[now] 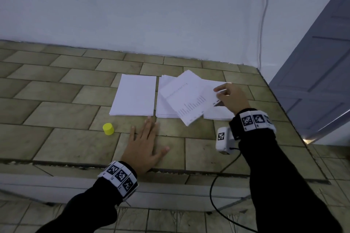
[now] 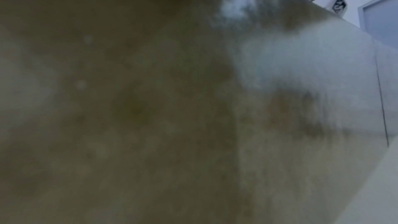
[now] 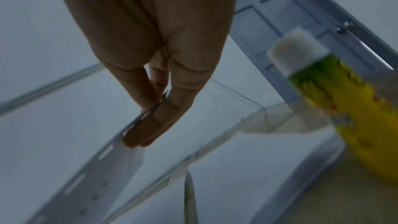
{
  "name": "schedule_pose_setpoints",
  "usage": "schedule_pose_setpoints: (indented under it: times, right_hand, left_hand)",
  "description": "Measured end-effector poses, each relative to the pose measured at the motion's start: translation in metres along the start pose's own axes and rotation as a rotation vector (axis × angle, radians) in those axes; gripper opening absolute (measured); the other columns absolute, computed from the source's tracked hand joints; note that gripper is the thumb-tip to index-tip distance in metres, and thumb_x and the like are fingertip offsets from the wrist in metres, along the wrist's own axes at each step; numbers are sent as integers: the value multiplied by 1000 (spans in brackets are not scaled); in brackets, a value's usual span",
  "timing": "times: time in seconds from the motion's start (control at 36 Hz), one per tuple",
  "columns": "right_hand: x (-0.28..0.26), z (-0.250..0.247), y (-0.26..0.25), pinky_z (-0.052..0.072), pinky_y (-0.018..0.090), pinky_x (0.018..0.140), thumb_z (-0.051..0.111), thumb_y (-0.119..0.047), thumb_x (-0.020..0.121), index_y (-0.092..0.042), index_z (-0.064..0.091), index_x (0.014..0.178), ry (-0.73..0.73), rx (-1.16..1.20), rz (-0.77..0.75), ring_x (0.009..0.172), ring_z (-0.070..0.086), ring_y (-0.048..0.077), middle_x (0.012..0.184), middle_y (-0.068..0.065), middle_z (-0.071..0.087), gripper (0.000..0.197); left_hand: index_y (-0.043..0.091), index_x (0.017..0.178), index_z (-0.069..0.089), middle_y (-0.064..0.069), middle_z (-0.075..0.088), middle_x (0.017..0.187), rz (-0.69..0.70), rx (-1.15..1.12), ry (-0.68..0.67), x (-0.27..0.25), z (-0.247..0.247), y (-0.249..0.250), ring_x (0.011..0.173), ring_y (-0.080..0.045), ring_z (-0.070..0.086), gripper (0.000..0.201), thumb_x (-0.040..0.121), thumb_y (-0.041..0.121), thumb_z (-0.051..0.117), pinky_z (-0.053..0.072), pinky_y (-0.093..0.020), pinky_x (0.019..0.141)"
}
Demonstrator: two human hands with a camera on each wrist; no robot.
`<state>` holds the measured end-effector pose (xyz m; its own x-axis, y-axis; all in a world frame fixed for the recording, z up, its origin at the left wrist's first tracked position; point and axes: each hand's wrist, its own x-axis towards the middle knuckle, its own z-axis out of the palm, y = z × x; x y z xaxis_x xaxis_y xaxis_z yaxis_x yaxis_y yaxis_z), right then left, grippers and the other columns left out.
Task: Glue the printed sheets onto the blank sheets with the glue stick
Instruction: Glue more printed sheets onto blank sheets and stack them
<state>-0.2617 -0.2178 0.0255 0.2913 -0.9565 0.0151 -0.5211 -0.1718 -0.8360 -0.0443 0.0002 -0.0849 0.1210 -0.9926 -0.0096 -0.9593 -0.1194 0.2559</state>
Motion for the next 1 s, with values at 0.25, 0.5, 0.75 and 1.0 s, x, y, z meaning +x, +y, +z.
schedule_pose_setpoints:
  times: [0.25,0.5,0.75,1.0]
  right_hand:
    - [17,59,15,54,43,91,71,-6,81,-4,69,103,45,-16,121,97,66,32,102,13,67,23]
    - [18,80,2,46,32,85,64,-16,88,-7,53,120,-123,-496,94,111,56,30,121,15,59,35]
    - [13,83,7,43,30,81,63,-18,89,-8,50,122,-160,-608,55,109,56,30,122,17,56,37]
    - [9,86,4,43,40,96,59,-31,92,-16,47,128,-239,-746,55,119,44,32,129,15,41,41]
  left_hand:
    - [19,157,7,1,-13,163,-11,3,-8,1,-2,1,147,-11,-15,109,73,85,-13,-6,-51,120]
    - [20,157,6,2,-7,164,-29,11,-20,2,-1,-1,149,-12,-12,105,75,84,-10,-6,-49,121]
    - [20,157,4,3,-4,164,-41,11,-26,1,0,-1,149,-11,-12,110,71,85,-17,-7,-48,121]
    - [20,157,9,2,0,164,-41,-22,-26,0,-4,0,150,-11,-9,113,70,86,-16,-6,-48,121]
